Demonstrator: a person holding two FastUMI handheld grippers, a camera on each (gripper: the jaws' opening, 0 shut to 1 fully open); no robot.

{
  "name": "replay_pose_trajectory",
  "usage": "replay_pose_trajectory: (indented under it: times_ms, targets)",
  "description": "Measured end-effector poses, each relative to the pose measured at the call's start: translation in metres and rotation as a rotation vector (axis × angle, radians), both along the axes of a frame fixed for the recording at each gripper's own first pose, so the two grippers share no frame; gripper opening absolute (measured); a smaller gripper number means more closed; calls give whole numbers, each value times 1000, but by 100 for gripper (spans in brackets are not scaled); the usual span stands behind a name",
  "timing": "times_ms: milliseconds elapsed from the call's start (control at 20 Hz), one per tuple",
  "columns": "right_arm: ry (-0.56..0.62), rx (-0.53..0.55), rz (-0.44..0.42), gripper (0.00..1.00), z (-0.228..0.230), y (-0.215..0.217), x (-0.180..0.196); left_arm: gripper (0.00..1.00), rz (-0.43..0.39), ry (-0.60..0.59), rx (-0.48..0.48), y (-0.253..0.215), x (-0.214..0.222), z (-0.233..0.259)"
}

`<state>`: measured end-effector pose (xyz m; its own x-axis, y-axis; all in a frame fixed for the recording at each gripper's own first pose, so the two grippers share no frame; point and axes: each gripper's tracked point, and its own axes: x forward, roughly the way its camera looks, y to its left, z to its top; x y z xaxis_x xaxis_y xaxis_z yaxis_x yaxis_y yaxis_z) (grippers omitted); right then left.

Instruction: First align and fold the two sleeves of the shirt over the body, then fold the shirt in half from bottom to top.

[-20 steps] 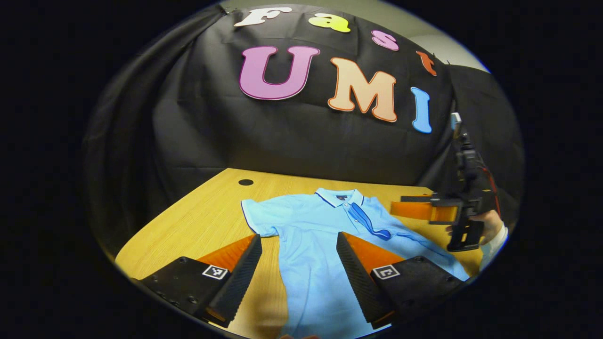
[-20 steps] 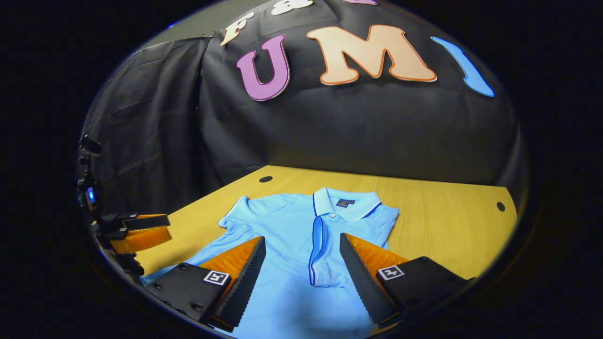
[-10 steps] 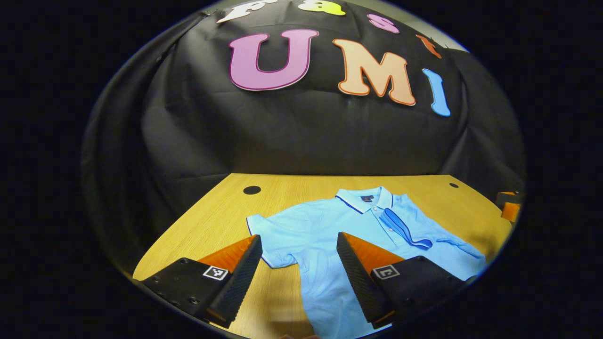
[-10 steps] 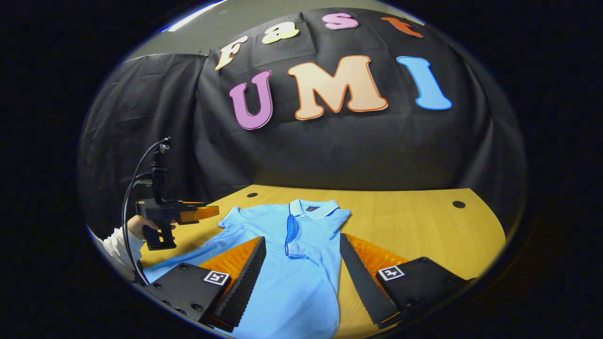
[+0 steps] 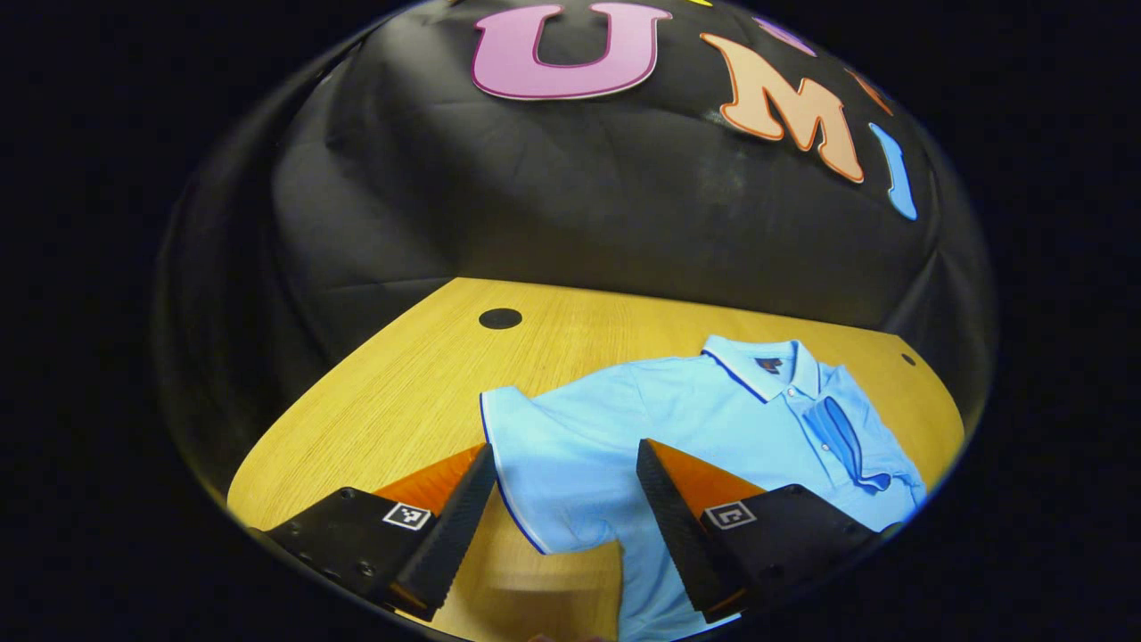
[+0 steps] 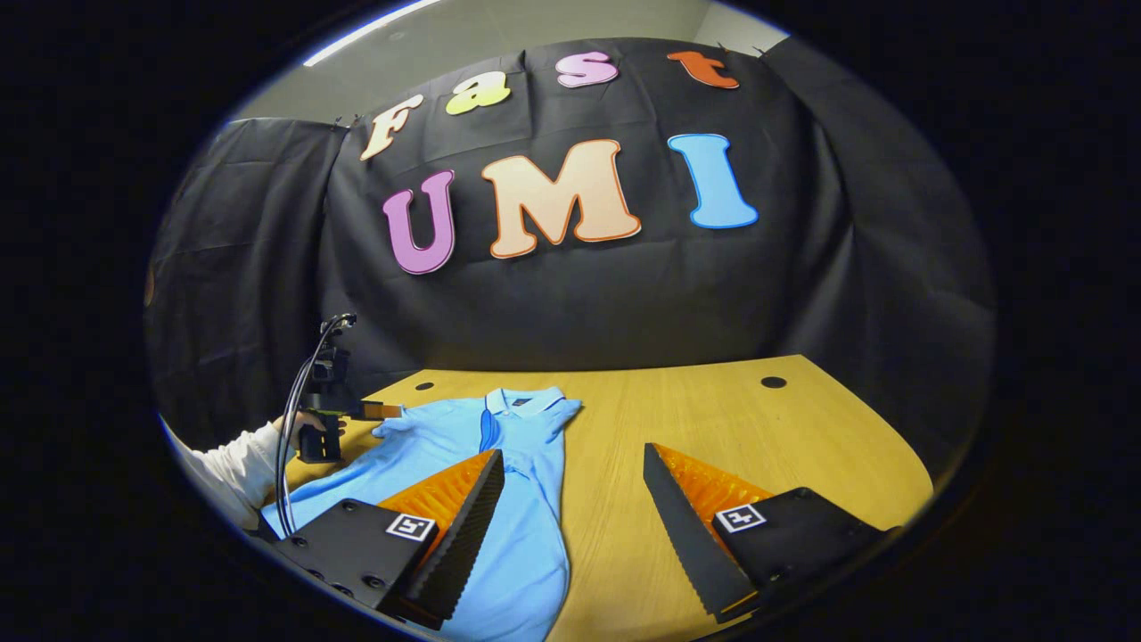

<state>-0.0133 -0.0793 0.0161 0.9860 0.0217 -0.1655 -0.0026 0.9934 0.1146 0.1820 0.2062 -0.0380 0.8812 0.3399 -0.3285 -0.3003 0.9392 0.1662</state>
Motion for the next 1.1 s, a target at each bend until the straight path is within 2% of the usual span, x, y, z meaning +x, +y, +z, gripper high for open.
replay_pose_trajectory:
  times_ms: [250, 400, 500, 550, 700, 800, 850, 900, 950, 1050, 1100]
  targets:
    - [18, 46, -40, 98, -9, -13, -8, 94, 15, 35, 18, 11, 4, -9]
    - [3, 63, -57, 98, -5, -21, -12, 95, 22, 52, -9, 13, 5, -15]
    - [-1, 60, -70, 98, -4, -26, -16, 94, 31, 125, -3, 15, -4, -26]
    - [-3, 62, -83, 98, -4, -31, -18, 94, 27, 104, -2, 14, 2, -20]
    - [-8, 89, -113, 98, -6, -45, -25, 85, 14, 113, -7, 10, 5, -23]
    - [-5, 113, -132, 98, -11, -52, -28, 68, -1, 110, -13, 6, 7, -24]
    - [-4, 121, -136, 98, -12, -55, -31, 52, -15, 110, -22, 1, 9, -23]
    - [-4, 124, -143, 98, -13, -59, -33, 43, -26, 113, -28, -3, 10, -24]
    - [-10, 124, -152, 98, -12, -63, -35, 22, -34, 115, -32, -7, 10, -24]
    - [-16, 119, -157, 98, -12, -64, -36, 2, -39, 127, -24, -8, 12, -25]
    - [-16, 115, -155, 98, -12, -64, -37, 1, -42, 139, -17, -9, 11, -25]
